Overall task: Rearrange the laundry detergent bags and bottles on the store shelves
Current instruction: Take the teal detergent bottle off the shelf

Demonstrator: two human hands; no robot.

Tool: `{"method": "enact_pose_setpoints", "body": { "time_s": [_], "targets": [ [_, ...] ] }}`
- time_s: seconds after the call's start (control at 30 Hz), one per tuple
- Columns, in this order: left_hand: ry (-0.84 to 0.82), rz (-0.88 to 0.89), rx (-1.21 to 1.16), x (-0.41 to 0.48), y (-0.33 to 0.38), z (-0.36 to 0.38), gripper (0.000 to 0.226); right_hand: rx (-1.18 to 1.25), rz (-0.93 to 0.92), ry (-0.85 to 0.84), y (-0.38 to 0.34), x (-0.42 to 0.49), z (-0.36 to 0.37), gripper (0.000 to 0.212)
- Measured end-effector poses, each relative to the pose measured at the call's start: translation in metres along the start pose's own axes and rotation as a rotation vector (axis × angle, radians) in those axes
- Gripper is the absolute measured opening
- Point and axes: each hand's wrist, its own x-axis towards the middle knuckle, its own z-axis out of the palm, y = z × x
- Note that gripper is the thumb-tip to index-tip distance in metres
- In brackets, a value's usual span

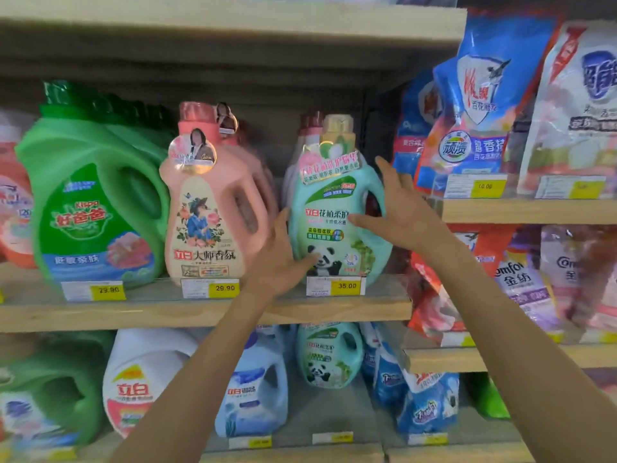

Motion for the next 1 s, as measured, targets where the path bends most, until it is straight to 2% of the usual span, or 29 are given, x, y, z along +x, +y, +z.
{"method": "enact_pose_setpoints", "body": {
  "time_s": [0.13, 0.33, 0.53, 0.77, 1.0],
  "targets": [
    [-0.054, -0.016, -0.086, 0.014, 0.002, 0.003, 0.119, 0.159, -0.027, -0.043, 0.006, 0.014, 0.011, 0.118],
    [-0.101, -0.1, -0.169, 0.028, -0.004, 0.012, 0.124, 0.128, -0.051, -0.015, 0.02, 0.025, 0.027, 0.123],
    [-0.046, -0.156, -0.176, 0.025, -0.002, 0.019, 0.103, 0.303, -0.09, -0.059, 0.041, 0.033, 0.032, 0.124],
    [-0.054, -0.214, -0.284, 0.025, -0.009, 0.016, 0.088, 0.331, -0.125, -0.121, 0.051, 0.038, 0.034, 0.117],
    [-0.053, -0.168, -0.227, 0.019, -0.007, 0.011, 0.105, 0.382, -0.131, -0.083, 0.051, 0.04, 0.036, 0.118]
  ]
}}
